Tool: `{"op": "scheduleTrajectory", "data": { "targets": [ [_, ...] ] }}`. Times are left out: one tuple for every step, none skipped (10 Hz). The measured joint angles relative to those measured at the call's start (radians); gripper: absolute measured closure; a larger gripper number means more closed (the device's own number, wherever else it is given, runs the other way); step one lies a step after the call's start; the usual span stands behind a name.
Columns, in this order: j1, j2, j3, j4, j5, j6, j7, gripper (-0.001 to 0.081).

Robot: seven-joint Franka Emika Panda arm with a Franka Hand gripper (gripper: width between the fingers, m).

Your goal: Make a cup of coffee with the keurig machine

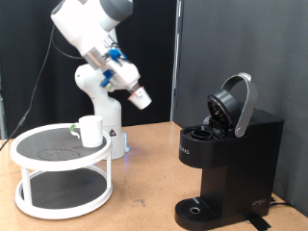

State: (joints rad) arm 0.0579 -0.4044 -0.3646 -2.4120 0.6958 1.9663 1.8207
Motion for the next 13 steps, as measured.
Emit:
{"op": "scheduleTrajectory", "data": {
  "targets": [
    [0.014, 0.023, 0.006, 0.029, 0.024, -0.010, 0.020, 0.0438],
    [0.019, 0.043, 0.027, 0.053, 0.024, 0.011, 0.071, 0.0438],
    [0.017, 0.064, 0.050, 0.070, 0.022, 0.032, 0.115, 0.0438],
    [0.016, 0.064, 0.048, 0.068, 0.023, 0.030, 0.099, 0.0438],
    [0.017, 0.064, 0.047, 0.068, 0.040, 0.027, 0.092, 0.0438],
    [0.023, 0.067, 0.050, 0.072, 0.065, 0.027, 0.092, 0.0438],
    [0.033, 0.074, 0.057, 0.082, 0.089, 0.027, 0.097, 0.0438],
    [0.042, 0.088, 0.068, 0.101, 0.104, 0.027, 0.108, 0.0438],
    [0.053, 0.105, 0.082, 0.122, 0.112, 0.027, 0.121, 0.0438],
    [0.061, 0.119, 0.097, 0.138, 0.113, 0.026, 0.132, 0.0438],
    [0.066, 0.128, 0.111, 0.146, 0.113, 0.026, 0.135, 0.0438],
    [0.068, 0.130, 0.123, 0.147, 0.113, 0.033, 0.131, 0.0438],
    [0.068, 0.130, 0.130, 0.147, 0.112, 0.044, 0.129, 0.0438]
  ]
}}
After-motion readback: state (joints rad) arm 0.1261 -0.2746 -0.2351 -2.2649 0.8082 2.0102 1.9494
